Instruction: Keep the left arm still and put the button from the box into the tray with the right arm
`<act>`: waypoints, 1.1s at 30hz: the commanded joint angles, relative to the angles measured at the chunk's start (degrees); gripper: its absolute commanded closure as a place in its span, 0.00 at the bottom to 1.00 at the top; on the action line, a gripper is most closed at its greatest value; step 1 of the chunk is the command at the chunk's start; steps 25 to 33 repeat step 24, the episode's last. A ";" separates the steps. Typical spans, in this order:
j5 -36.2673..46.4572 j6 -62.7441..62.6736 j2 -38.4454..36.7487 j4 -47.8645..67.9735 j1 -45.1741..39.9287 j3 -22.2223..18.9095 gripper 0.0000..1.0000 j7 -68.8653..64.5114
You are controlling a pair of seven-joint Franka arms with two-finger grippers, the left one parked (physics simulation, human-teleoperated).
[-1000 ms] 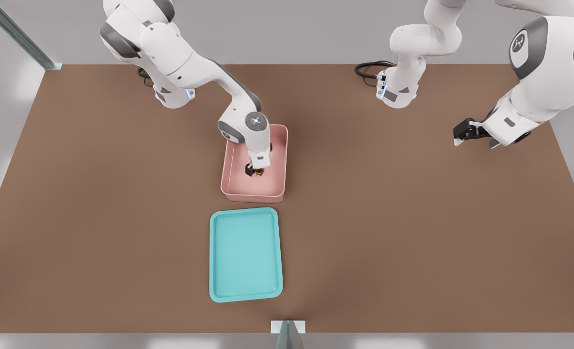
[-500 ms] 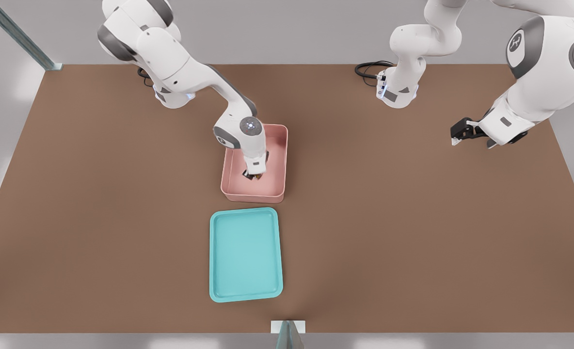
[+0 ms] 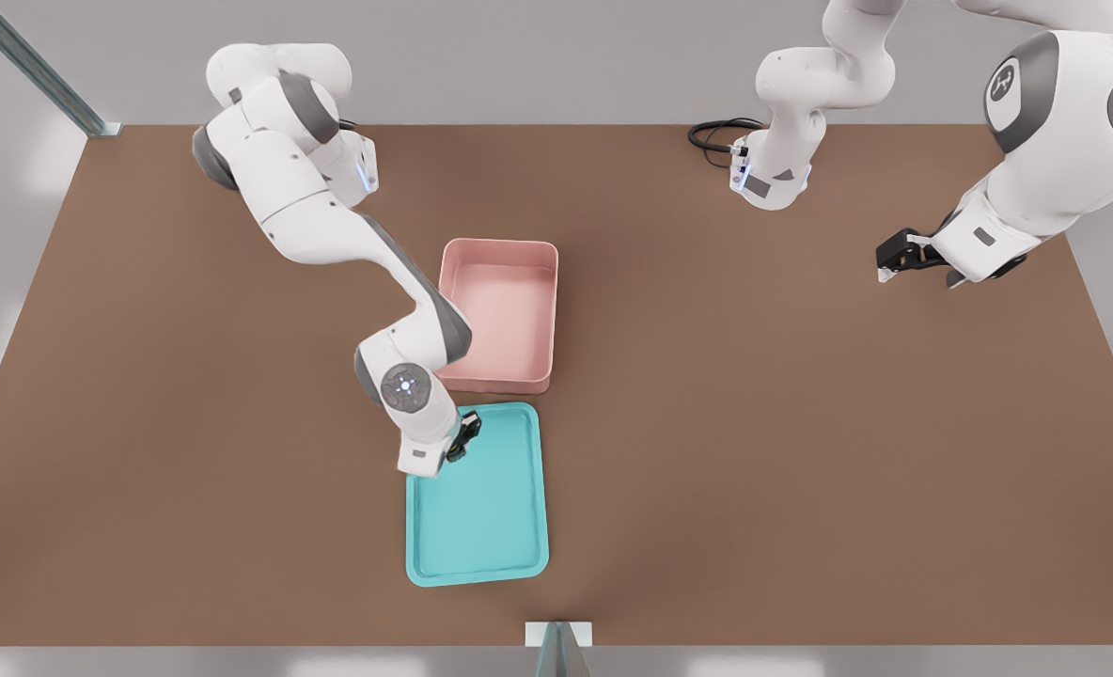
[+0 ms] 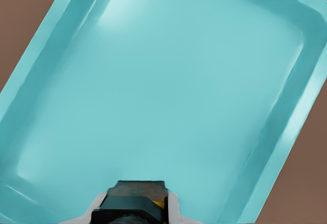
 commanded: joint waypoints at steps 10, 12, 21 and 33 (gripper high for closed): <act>-0.36 1.57 -2.07 -0.47 0.33 -0.11 0.00 -8.38; 5.43 -0.98 -19.74 -11.62 -0.37 -4.94 0.00 -7.50; 12.65 -38.60 -31.26 7.79 -10.13 -16.89 0.00 -4.78; 12.65 -38.60 -31.35 7.62 -10.13 -16.98 0.00 -4.78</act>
